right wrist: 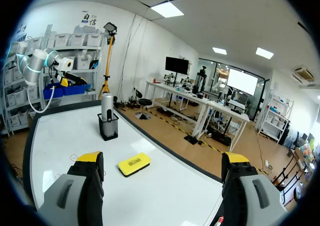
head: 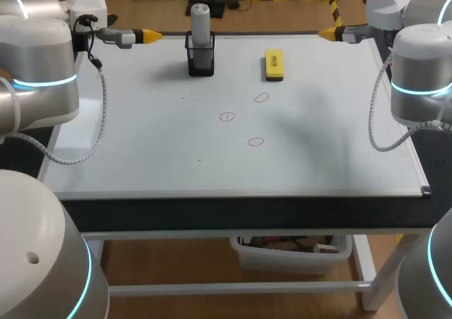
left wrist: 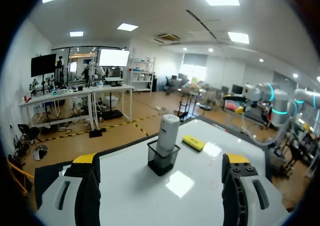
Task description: Pick up the inspection probe, press it on each red-marked spot on the whiteboard one by one, put down the probe, pick up the eraser, and wipe off all the red marks.
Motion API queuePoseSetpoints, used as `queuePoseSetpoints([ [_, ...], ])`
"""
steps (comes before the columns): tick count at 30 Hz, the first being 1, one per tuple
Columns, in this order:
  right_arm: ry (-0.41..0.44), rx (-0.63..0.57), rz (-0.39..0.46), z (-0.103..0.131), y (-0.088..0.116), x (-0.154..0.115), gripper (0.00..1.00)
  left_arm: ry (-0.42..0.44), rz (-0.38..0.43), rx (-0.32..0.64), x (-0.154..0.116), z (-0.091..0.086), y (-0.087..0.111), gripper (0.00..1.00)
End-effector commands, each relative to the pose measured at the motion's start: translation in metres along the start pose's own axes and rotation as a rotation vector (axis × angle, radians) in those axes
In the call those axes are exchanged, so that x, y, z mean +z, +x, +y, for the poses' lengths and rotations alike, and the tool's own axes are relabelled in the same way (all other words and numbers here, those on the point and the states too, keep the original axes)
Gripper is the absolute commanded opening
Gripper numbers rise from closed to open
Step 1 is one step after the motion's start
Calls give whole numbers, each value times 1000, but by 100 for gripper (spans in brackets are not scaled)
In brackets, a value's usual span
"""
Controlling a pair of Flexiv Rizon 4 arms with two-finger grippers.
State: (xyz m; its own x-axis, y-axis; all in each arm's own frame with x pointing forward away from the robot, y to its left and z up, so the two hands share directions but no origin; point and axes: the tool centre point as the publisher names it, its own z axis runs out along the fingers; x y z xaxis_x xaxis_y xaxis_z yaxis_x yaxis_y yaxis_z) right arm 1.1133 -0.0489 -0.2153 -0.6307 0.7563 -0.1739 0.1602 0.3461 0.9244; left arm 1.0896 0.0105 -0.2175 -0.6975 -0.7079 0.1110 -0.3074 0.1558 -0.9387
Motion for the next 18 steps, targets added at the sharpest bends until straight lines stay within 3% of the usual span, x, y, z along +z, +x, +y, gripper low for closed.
queuePoseSetpoints([
  [1, -2, 0, 0, -1, 0, 0, 100, 41, 116, 50, 15, 8, -15, 100],
  [7, -2, 0, 0, -1, 0, 0, 100, 123, 259, 98, 33, 12, -22, 100],
  [18, -2, 0, 0, -1, 0, 0, 100, 165, 454, 150, 76, 13, -30, 100],
])
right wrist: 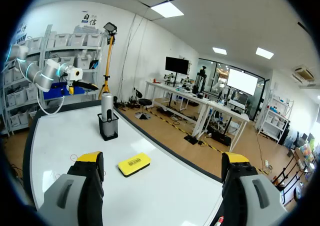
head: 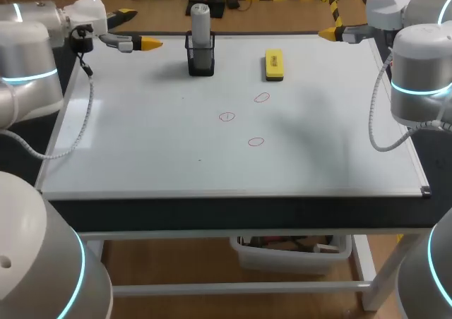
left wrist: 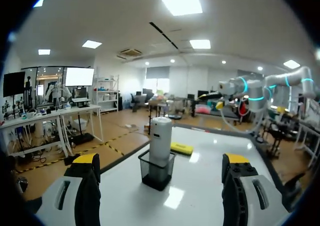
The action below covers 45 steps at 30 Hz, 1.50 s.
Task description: Pick up the inspection probe, press it on each red-marked spot on the whiteboard one by one, put down the probe, pick up the eraser, and wipe off all the red marks.
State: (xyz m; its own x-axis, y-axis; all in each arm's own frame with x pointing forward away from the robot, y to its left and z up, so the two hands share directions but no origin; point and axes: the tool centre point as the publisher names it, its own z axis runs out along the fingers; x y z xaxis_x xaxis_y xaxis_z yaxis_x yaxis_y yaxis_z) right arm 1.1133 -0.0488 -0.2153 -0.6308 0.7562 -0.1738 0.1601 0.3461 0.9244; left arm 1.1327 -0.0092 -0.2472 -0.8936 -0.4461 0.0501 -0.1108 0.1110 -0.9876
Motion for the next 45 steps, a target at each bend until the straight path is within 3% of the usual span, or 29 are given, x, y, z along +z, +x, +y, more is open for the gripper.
queuePoseSetpoints([
  [1, -2, 0, 0, -1, 0, 0, 100, 14, 163, 7, 26, 8, -20, 100],
  [7, -2, 0, 0, -1, 0, 0, 100, 64, 247, 24, 48, 7, -27, 100],
  [21, -2, 0, 0, -1, 0, 0, 100, 110, 389, 46, 91, 3, -22, 100],
  [34, -2, 0, 0, -1, 0, 0, 100, 144, 440, 41, 123, 4, -2, 100],
  [45, -2, 0, 0, -1, 0, 0, 100, 159, 406, 18, 148, 6, 10, 100],
])
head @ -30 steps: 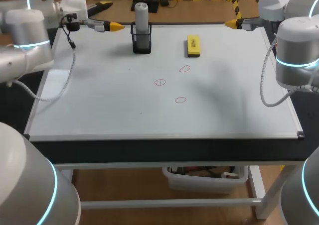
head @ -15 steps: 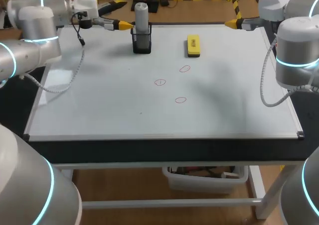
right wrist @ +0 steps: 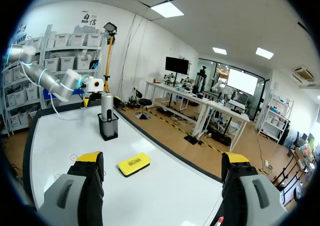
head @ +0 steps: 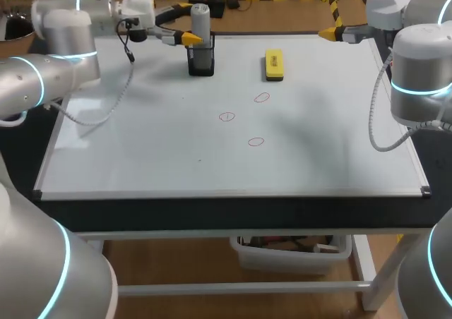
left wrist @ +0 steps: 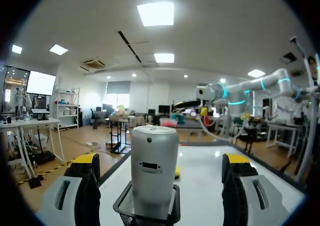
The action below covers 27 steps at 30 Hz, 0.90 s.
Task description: Pick up the inspection probe, press it on each red-marked spot on the whiteboard one by one, put down the probe, pick up the eraser, and wipe off all the red marks.
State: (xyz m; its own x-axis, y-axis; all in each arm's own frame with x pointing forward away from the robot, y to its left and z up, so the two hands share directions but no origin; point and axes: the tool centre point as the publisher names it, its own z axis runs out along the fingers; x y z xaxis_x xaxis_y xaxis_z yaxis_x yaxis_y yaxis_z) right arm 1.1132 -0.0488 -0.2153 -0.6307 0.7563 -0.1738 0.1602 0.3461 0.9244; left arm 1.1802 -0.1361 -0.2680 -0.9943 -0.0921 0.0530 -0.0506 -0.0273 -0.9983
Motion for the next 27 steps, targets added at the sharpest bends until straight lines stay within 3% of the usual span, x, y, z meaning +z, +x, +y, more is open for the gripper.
queuePoseSetpoints([
  [1, -2, 0, 0, -1, 0, 0, 100, 2, 35, -5, 11, 7, -7, 100],
  [14, -2, 0, 0, -1, 0, 0, 100, -21, 3, -20, 32, 17, -13, 100],
  [27, -2, 0, 0, -1, 0, 0, 100, -20, -7, -27, 33, 20, -17, 100],
])
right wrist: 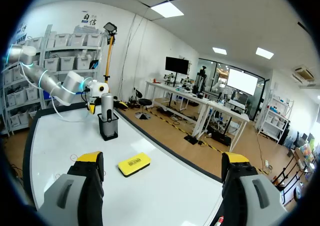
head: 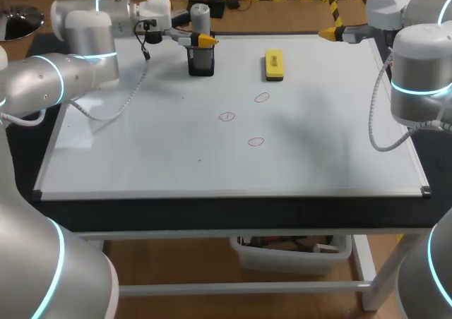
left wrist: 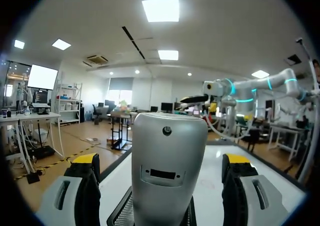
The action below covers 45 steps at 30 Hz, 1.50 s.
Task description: Pick up the inspection probe, press it on each red-marked spot on the whiteboard one by one, put down the probe, pick up the eraser, and wipe off all the red marks.
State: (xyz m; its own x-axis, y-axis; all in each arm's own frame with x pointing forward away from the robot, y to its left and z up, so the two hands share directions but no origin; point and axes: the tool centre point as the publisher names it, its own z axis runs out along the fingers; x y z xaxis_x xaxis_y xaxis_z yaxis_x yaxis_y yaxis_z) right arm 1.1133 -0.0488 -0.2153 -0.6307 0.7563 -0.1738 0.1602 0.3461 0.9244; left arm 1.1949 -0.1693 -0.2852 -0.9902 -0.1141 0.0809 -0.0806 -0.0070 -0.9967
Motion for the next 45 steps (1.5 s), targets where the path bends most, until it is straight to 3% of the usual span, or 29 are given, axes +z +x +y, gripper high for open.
queuePoseSetpoints([
  [1, -2, 0, 0, -1, 0, 0, 100, 3, 17, 2, -2, 2, -5, 100],
  [3, -2, 0, 0, -1, 0, 0, 100, 3, 19, 5, -3, 1, -4, 92],
  [5, -2, 0, 0, -1, 0, 0, 100, 3, 18, 7, -5, 0, -4, 77],
  [7, -2, 0, 0, -1, 0, 0, 100, 2, 17, 9, -7, -1, -4, 78],
  [10, -2, 0, 0, -1, 0, 0, 100, 1, 15, 10, -9, -1, -4, 69],
  [11, -2, 0, 0, -1, 0, 0, 100, 0, 15, 10, -9, -1, -4, 53],
  [14, -2, 0, 0, -1, 0, 0, 100, -1, 14, 9, -11, 0, -4, 24],
  [15, -2, 0, 0, -1, 0, 0, 100, -1, 14, 9, -11, 0, -4, 5],
  [16, -2, 0, 0, -1, 0, 0, 100, -2, 15, 10, -12, 0, -4, 0],
  [25, -2, 0, 0, -1, 0, 0, 100, -8, 26, 33, -13, -9, 0, 0],
  [45, -2, 0, 0, -1, 0, 0, 100, -7, -47, 49, -28, -92, 22, 0],
])
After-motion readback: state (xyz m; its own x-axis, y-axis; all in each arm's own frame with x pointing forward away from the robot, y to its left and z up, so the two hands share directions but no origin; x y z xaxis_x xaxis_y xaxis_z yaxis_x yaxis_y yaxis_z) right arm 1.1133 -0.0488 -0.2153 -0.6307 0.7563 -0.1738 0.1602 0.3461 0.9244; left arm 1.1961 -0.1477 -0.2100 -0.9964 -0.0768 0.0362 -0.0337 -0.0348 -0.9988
